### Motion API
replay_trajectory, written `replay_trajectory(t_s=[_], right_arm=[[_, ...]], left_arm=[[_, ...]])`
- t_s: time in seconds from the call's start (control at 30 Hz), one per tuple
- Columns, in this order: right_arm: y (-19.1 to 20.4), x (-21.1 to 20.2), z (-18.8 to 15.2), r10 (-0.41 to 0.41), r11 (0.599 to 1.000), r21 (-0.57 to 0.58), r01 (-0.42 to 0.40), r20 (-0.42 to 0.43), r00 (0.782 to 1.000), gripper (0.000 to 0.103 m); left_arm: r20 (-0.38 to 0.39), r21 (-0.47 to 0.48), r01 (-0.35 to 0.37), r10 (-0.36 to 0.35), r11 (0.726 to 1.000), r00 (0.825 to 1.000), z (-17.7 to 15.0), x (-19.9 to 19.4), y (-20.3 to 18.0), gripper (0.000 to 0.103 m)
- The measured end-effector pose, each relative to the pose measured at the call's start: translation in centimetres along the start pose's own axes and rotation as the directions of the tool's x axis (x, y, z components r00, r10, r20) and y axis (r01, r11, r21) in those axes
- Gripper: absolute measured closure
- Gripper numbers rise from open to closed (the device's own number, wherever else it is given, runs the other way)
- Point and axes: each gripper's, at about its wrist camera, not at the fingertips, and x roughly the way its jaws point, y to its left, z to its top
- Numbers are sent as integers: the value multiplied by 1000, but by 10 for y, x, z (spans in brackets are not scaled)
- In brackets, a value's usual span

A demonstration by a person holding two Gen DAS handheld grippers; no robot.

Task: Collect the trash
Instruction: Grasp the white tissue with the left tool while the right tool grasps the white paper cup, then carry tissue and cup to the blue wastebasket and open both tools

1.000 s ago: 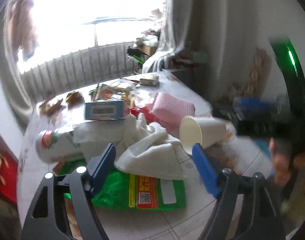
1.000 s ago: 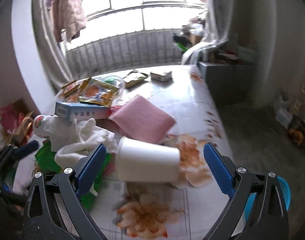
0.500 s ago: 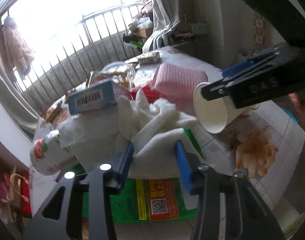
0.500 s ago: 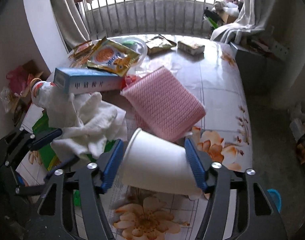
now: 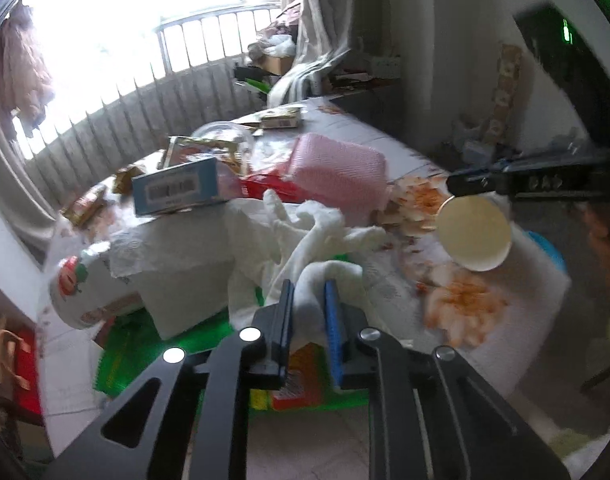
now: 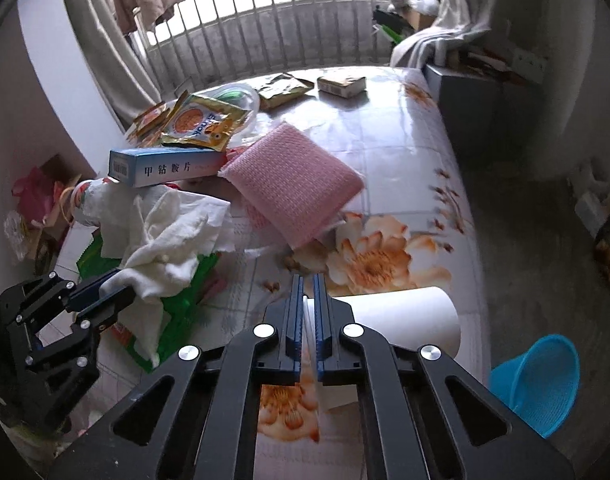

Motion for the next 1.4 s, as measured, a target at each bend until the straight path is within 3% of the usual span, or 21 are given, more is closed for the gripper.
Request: replay_trajectory(t_s=[0.07, 0.2, 0.27, 0.43, 0.57, 0.73, 1.1, 1.2, 1.23, 1.3, 1.4], right_arm=[[-7, -4, -8, 8, 999, 33, -8, 9, 1000, 101], [-19, -10, -21, 18, 996, 91, -20, 25, 1000, 101], [-24, -12, -26, 23, 993, 118, -26, 30, 999, 101], [-34, -16, -34, 38, 987, 156, -44, 45, 998, 101], [-41, -16, -42, 31, 983, 177, -39, 51, 998, 98], [-48, -20, -51, 26, 981, 189, -39, 73, 997, 95], [-63, -10, -47, 122, 966, 214, -147, 128, 984, 82], [-69, -23, -43, 178, 947, 231, -221, 192, 965, 67], [-71, -32, -42, 181, 944, 233, -232, 220, 958, 57], [-78, -54, -42, 159, 944, 238, -229, 280, 947, 45], [-86, -75, -50, 116, 940, 278, -199, 291, 950, 28]], left_arm=[[19, -50, 65, -64, 997, 998, 0, -7, 5, 67], [74, -177, 189, -178, 966, 981, 4, -17, 19, 58], [86, -225, 210, -195, 951, 977, 6, -18, 25, 57], [19, -200, 139, -138, 970, 990, 8, -2, 17, 57], [-61, -192, 97, -110, 977, 992, 0, 14, 10, 57], [-94, -166, 35, -51, 985, 994, -5, 24, 6, 57], [-75, -148, 2, -13, 989, 997, -6, 21, 8, 83], [-64, -152, 1, -11, 988, 998, -5, 18, 9, 87], [-61, -156, 1, -10, 988, 998, -5, 17, 10, 88], [-58, -165, 3, -12, 986, 998, -5, 16, 12, 89], [-55, -176, 8, -18, 984, 998, -5, 16, 14, 89]])
